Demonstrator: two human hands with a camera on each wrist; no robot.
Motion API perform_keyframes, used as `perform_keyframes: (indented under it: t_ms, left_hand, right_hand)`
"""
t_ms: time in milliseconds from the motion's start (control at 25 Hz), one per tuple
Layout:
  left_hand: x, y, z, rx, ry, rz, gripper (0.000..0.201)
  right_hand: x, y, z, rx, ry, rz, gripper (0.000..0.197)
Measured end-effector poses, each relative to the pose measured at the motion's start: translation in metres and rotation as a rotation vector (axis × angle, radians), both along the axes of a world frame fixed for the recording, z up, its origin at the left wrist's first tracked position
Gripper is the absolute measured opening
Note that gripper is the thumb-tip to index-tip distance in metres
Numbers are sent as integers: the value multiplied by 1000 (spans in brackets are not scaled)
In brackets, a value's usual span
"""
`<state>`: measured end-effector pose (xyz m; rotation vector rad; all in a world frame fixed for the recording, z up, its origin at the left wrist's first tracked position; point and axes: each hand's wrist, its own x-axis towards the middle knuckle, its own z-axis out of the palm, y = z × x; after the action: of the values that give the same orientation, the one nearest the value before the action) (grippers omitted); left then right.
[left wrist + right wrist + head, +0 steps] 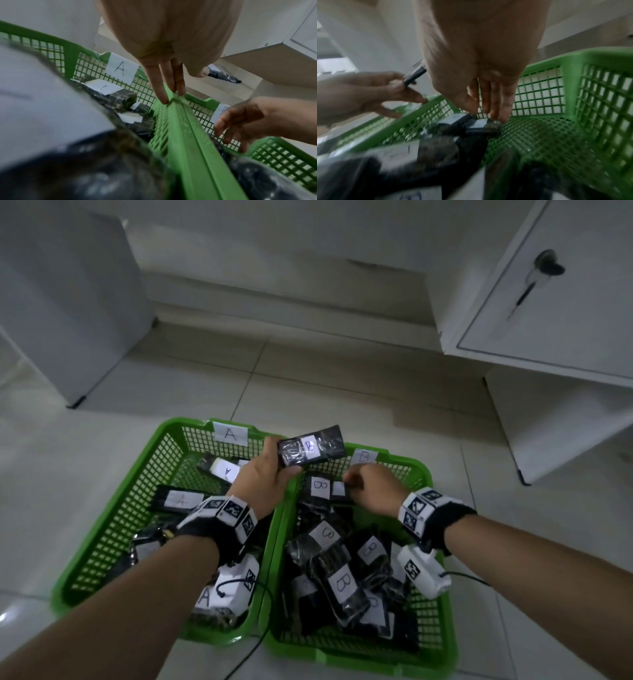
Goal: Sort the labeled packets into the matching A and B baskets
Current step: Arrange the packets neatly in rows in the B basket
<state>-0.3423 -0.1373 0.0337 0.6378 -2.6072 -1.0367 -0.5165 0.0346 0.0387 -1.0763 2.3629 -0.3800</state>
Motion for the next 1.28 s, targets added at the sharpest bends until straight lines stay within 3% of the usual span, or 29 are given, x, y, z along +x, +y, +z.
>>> perform_keyframes:
  t_ms: [120, 200, 280, 480, 600, 680, 880, 1000, 1120, 1280]
  left_hand:
    - [-2, -1, -9, -17, 20, 42, 56]
    - [-6, -4, -12, -32, 15, 67, 52]
    - [-10, -8, -11, -50, -5, 93, 50]
    - [-11, -10, -6, 1, -72, 88, 45]
    - [-12, -10, -8, 0, -95, 86, 41]
    - [-15, -8, -6, -7, -107, 80, 39]
    - [-25, -11, 5, 10, -148, 79, 35]
    - [-33, -14, 5, -38, -204, 49, 37]
    - [-37, -13, 6, -94, -258, 17, 38]
    - [-42, -14, 11, -138, -320, 0, 41]
  right_hand:
    - [9, 10, -9, 17, 65, 148, 52]
    - [9, 4, -14, -19, 32, 148, 53]
    - [9, -10, -20, -18, -47, 17, 47]
    - [23, -35, -27, 24, -92, -210, 63]
    - [25, -37, -25, -100, -421, -449, 64]
    - [32, -34, -21, -142, -484, -565, 69]
    - [27, -20, 2, -293, -592, -731, 21]
    - [-10, -3, 22, -149, -383, -638, 5]
    - [-26, 17, 30, 106, 3, -360, 19]
    - [-15, 29, 11, 293, 115, -83, 16]
